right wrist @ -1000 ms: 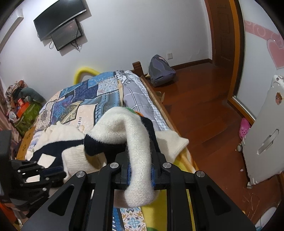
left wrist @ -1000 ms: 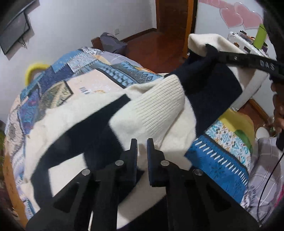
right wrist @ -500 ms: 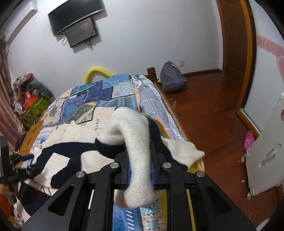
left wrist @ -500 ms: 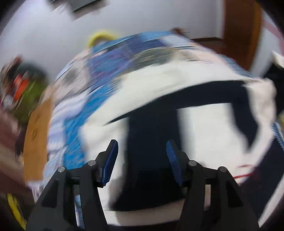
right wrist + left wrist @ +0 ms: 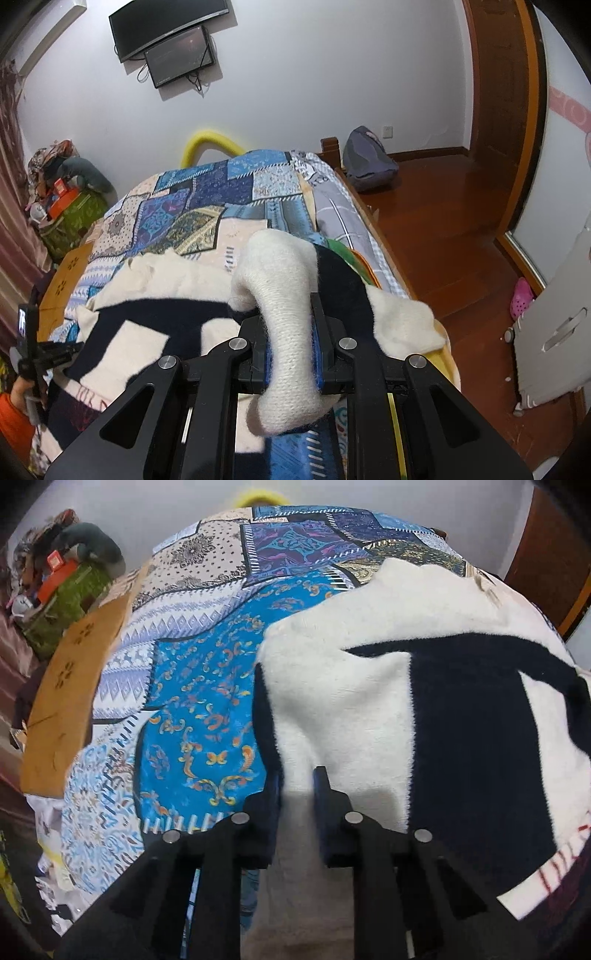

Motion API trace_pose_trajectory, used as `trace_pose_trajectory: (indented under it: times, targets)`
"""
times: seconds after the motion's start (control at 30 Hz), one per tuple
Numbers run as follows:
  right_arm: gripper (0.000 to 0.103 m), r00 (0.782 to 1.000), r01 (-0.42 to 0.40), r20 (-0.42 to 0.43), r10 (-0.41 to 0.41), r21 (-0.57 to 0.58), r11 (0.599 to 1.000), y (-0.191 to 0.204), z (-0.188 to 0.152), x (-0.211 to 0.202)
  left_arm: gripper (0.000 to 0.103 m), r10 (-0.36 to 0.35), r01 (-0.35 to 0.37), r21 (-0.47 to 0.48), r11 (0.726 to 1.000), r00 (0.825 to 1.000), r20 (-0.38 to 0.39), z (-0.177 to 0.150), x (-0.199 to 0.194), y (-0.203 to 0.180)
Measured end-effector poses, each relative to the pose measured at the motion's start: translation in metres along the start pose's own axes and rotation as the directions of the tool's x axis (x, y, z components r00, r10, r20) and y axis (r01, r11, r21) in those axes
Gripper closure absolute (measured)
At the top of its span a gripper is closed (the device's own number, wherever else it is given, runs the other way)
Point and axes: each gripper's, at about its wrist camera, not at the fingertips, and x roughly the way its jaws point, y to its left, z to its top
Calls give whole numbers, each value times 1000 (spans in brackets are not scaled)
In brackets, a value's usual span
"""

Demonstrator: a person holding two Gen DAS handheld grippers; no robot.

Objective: Fold small clothes

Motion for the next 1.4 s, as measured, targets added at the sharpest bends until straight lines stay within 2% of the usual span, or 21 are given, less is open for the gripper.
trace_pose_trajectory:
  times: [0.2, 0.3, 0.53, 0.63, 0.73, 0.77, 0.8, 0.83, 0.9, 0.97, 1.03, 1.07, 1.13, 1.27, 1.4]
  targets:
    - [89, 999, -16, 38, 16, 6, 1000, 19, 6, -8, 84, 48, -48, -63, 997, 999, 6, -7, 7, 25]
    - [89, 999, -48, 23, 49, -28, 998, 39, 3, -1, 85, 16, -15, -115, 993, 1000, 12, -8, 3, 30]
    - [88, 983, -151, -131, 129, -177, 972, 115, -23, 46, 84, 31, -27, -74, 997, 998, 46, -11, -20, 23]
    - [81, 964, -201, -218, 151, -230, 952, 140, -43, 67, 83, 42, -38, -51, 998, 996, 79, -10, -39, 18]
    - [66, 954, -214, -270, 134, -293, 932, 153, -61, 78, 80, 38, -36, -20, 999, 993, 113, -8, -58, 10]
    - [57, 950, -227, -280, 139, -309, 924, 155, -66, 77, 77, 30, -29, -13, 1000, 992, 124, -7, -65, 6]
    - [54, 949, -235, -280, 146, -316, 919, 156, -67, 74, 71, 22, -21, -6, 1000, 991, 135, -5, -71, 1]
    - [54, 950, -244, -271, 158, -325, 914, 154, -66, 67, 67, 13, -14, 2, 1000, 989, 146, -3, -77, -5]
    - [54, 954, -249, -246, 170, -335, 909, 147, -64, 52, 52, 1, -4, 15, 1000, 986, 168, 1, -85, -15]
    - [53, 961, -241, -214, 176, -331, 912, 137, -58, 40, 47, -16, 10, 34, 999, 982, 190, 5, -94, -30]
    - [46, 971, -219, -168, 173, -308, 926, 115, -49, 25, 44, -50, 40, 59, 997, 979, 196, 9, -100, -47]
    - [42, 976, -201, -145, 165, -287, 936, 102, -44, 19, 42, -69, 56, 74, 996, 978, 197, 10, -103, -57]
    - [42, 983, -166, -115, 143, -223, 960, 67, -35, 9, 39, -102, 81, 113, 990, 974, 201, 13, -108, -82]
    - [42, 990, -76, -130, 61, -114, 991, 14, -34, 11, 34, -156, 122, 171, 978, 967, 202, 15, -117, -124]
    - [42, 988, -17, -153, 8, -58, 998, -18, -46, 16, 18, -199, 141, 254, 957, 955, 220, 16, -130, -176]
